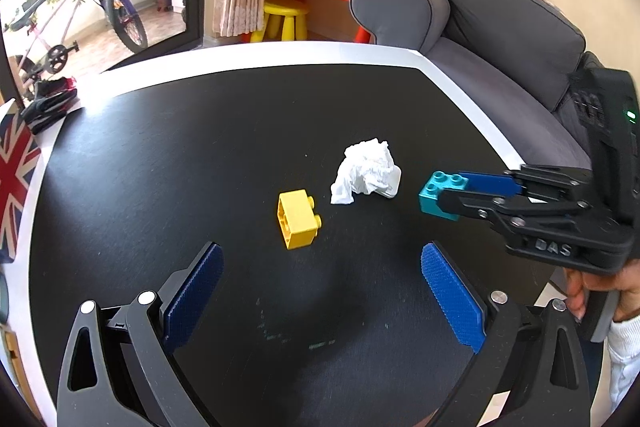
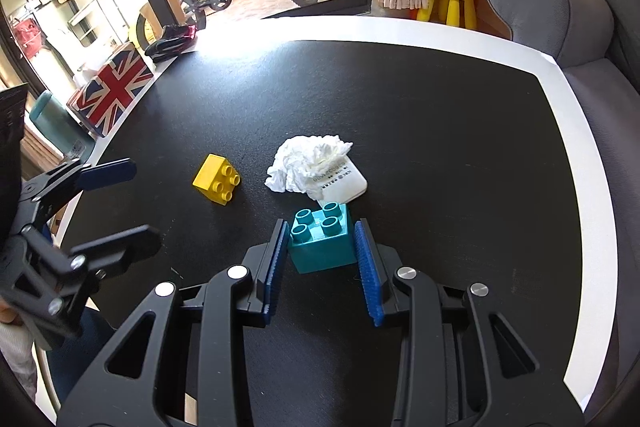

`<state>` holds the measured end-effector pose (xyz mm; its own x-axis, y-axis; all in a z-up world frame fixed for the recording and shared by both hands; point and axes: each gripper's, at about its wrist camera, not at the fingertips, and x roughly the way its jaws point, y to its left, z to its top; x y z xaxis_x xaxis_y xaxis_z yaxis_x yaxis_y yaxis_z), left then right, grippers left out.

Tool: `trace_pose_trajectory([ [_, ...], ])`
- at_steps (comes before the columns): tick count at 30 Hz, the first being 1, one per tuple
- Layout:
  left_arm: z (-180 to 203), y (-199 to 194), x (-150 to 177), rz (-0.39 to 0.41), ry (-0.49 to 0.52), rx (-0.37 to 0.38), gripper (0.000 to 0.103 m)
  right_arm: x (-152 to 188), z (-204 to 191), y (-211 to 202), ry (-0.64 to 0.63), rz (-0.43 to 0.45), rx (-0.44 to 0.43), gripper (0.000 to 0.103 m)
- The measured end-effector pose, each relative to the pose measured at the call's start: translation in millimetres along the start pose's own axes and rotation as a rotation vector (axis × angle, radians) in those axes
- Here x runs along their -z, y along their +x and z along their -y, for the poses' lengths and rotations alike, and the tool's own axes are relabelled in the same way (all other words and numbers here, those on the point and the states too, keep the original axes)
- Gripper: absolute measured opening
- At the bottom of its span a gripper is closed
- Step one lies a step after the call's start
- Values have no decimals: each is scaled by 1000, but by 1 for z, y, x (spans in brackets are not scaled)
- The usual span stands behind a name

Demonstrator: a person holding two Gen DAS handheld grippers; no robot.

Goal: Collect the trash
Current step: 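Grasp the yellow Lego brick with the left gripper while the right gripper lifts the teal brick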

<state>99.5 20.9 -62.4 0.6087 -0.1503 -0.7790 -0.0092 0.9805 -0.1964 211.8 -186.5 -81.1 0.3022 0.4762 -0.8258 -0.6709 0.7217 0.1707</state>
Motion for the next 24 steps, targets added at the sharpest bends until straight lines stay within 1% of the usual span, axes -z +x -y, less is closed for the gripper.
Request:
trace_pose_trajectory([
  [5,0,14,-8,-24,-10,-24,95,3,9,-6,9,8,-1,34],
  [12,-4,33,-18,-41,-35,-83,95,6,16,-9,14,12,-2,34],
  [14,-5,37,-19,-42,-41,-96,94,6,19,-9,15,13,-2,34],
  [15,-6,39,-18,-42,-42,-99,91,6,20,-10,16,13,-3,34],
  [16,-6,42,-19,-47,-43,-103,82,6,22,-10,17,14,-4,34],
  [17,-6,45,-19,-54,-44,-108,76,6,22,-11,17,15,-5,34],
  [18,-7,48,-18,-61,-46,-110,73,6,22,-11,17,16,-6,34],
  [19,-8,50,-17,-66,-48,-109,66,6,22,-11,17,16,-7,34],
  [20,-8,51,-16,-71,-49,-111,53,5,23,-11,17,17,-8,34],
  [21,-9,53,-15,-77,-50,-113,48,5,23,-11,17,18,-10,34],
  [22,-10,54,-14,-81,-52,-115,42,5,23,-11,17,19,-11,34],
  [23,-11,54,-13,-84,-53,-112,31,5,22,-11,18,21,-12,34],
  [24,-10,55,-13,-87,-50,-113,27,5,23,-11,19,24,-13,34],
])
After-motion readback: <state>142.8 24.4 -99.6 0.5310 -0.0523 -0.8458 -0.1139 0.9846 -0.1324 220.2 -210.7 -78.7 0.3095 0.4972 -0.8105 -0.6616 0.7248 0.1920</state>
